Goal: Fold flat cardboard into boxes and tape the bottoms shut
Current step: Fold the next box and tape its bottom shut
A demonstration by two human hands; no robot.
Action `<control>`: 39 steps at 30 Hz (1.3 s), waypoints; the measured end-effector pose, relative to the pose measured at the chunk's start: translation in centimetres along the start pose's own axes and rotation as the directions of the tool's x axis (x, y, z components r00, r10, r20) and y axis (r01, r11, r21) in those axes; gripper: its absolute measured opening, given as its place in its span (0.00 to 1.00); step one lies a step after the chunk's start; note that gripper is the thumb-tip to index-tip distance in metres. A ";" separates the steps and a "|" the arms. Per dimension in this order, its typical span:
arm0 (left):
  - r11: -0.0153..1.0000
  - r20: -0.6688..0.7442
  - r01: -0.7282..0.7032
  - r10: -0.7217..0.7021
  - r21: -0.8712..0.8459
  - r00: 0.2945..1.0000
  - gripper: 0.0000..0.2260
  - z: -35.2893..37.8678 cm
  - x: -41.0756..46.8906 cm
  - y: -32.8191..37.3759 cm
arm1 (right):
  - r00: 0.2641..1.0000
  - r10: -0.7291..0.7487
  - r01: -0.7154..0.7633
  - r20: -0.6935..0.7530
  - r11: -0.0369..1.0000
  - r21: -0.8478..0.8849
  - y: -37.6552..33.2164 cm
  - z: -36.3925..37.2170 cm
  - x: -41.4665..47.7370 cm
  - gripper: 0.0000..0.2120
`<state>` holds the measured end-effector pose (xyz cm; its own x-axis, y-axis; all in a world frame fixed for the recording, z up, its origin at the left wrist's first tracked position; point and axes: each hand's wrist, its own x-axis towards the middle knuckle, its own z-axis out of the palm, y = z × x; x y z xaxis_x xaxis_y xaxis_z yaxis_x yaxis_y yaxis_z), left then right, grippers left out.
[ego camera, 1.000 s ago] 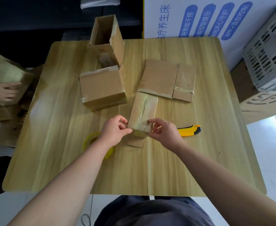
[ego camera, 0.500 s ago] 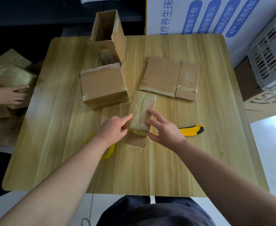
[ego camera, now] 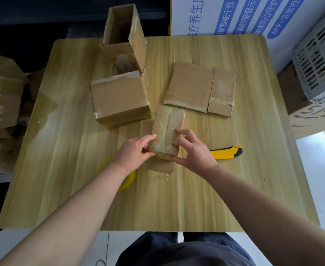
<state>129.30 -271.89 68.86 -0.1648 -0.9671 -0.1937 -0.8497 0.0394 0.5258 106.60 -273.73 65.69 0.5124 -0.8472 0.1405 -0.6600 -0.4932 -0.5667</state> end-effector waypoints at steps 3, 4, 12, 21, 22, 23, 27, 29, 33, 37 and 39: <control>0.999 0.023 0.003 -0.002 -0.050 1.000 0.26 -0.1 -0.1 -0.2 | 0.997 -0.006 0.003 0.075 0.999 0.040 0.7 -0.7 -0.2 0.21; 0.998 0.040 0.008 -0.005 -0.069 0.999 0.25 -0.2 -0.2 -0.4 | 0.995 0.008 -0.013 0.098 0.998 0.057 0.7 -1.0 -0.2 0.21; 0.952 -0.013 0.182 -0.191 -0.245 0.981 0.08 -1.7 2.4 1.8 | 0.944 0.318 -0.329 0.085 0.905 0.268 -0.6 -3.2 2.3 0.08; 0.917 0.105 0.357 -0.343 -0.179 0.934 0.24 -1.2 5.9 3.4 | 0.733 0.620 -0.660 0.280 0.550 0.511 0.7 -3.9 6.2 0.21; 0.917 0.071 0.340 -0.333 -0.208 0.940 0.23 -1.5 5.8 3.7 | 0.738 0.629 -0.634 0.244 0.524 0.568 0.5 -4.5 6.4 0.18; 0.920 0.032 0.316 -0.317 -0.232 0.948 0.23 -1.9 5.6 4.1 | 0.745 0.634 -0.601 0.208 0.501 0.623 0.3 -5.3 6.6 0.15; 0.905 -0.129 0.214 -0.278 -0.368 0.952 0.20 -3.1 4.7 5.5 | 0.777 0.622 -0.484 0.099 0.490 0.725 -0.4 -7.8 6.6 0.08; 0.881 -0.198 0.184 -0.293 -0.435 0.935 0.22 -3.6 4.3 6.1 | 0.782 0.620 -0.459 0.063 0.504 0.732 -0.9 -8.3 6.4 0.09; 0.922 -0.272 0.084 -0.197 -0.378 0.942 0.18 -4.1 3.6 7.0 | 0.743 0.660 -0.450 0.110 0.371 0.812 -1.1 -8.5 5.6 0.03; 0.977 -0.259 -0.048 -0.008 -0.208 0.966 0.19 -3.5 3.1 7.9 | 0.724 0.663 -0.503 0.192 0.317 0.804 -1.0 -7.9 3.9 0.11; 0.988 -0.198 -0.068 0.040 -0.140 0.979 0.20 -3.0 3.1 7.8 | 0.717 0.663 -0.559 0.216 0.362 0.746 -0.3 -6.7 3.4 0.15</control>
<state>123.65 -275.34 74.84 -0.0956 -0.9954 -0.0047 -0.7580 0.0698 0.6485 104.86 -277.74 71.81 0.0488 -0.8915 -0.4503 -0.1151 0.4428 -0.8892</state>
